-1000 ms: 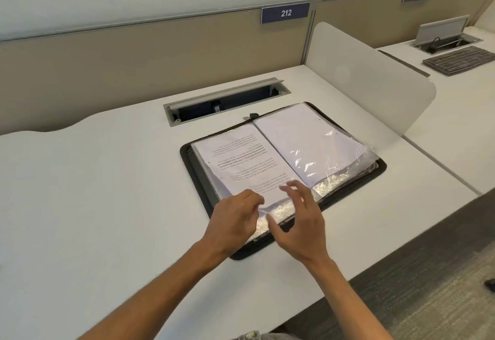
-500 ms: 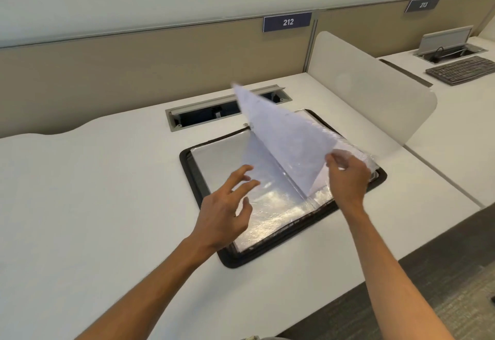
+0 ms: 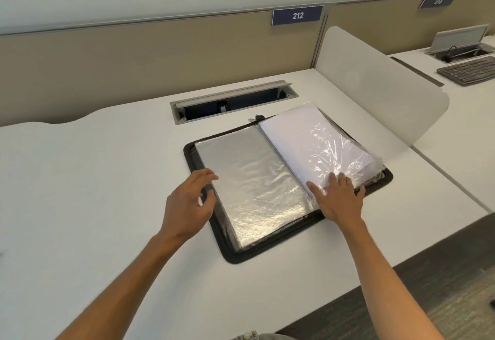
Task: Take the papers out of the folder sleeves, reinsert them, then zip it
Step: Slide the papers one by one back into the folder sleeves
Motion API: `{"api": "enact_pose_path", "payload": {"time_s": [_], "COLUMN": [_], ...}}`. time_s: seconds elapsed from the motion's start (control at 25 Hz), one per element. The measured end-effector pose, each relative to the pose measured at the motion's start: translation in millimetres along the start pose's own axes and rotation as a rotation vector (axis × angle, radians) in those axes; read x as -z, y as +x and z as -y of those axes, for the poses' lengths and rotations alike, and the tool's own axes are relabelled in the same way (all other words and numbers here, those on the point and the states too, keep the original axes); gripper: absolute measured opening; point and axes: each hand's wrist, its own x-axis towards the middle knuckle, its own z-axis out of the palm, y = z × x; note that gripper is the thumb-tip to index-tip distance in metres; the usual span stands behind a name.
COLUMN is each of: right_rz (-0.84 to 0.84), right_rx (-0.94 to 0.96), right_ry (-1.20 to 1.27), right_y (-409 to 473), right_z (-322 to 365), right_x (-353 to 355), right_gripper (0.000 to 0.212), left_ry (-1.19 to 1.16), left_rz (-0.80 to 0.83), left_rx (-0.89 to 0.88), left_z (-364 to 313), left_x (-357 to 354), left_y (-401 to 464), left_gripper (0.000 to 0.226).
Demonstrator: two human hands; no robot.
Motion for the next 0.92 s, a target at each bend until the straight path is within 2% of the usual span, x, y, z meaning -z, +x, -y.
{"api": "enact_pose_path", "payload": {"time_s": [0.08, 0.2, 0.32, 0.52, 0.68, 0.8, 0.92], "right_rz": [-0.097, -0.207, -0.076, 0.118, 0.331, 0.505, 0.473], "right_rx": [0.061, 0.296, 0.456, 0.659, 0.811, 0.883, 0.917], "right_ry": [0.05, 0.264, 0.49, 0.6, 0.516, 0.417, 0.329], "right_y": [-5, -17, -42, -106, -156, -188, -204], "right_z": [17, 52, 103, 195, 257, 288, 306], "right_x": [-1, 3, 7, -14, -43, -69, -83], "right_gripper": [0.082, 0.067, 0.052, 0.035, 0.03, 0.035, 0.04], "left_ry": [0.038, 0.138, 0.193, 0.327, 0.503, 0.617, 0.697], "left_rz": [-0.023, -0.082, -0.144, -0.249, -0.239, -0.209, -0.146], "left_rx": [0.066, 0.171, 0.306, 0.533, 0.673, 0.764, 0.867], "left_z": [11, 32, 62, 124, 175, 202, 221], "left_x": [12, 39, 73, 130, 164, 180, 190], "left_y": [-9, -28, -52, -110, -163, -200, -226], "left_gripper": [0.031, 0.025, 0.025, 0.024, 0.03, 0.056, 0.068]}}
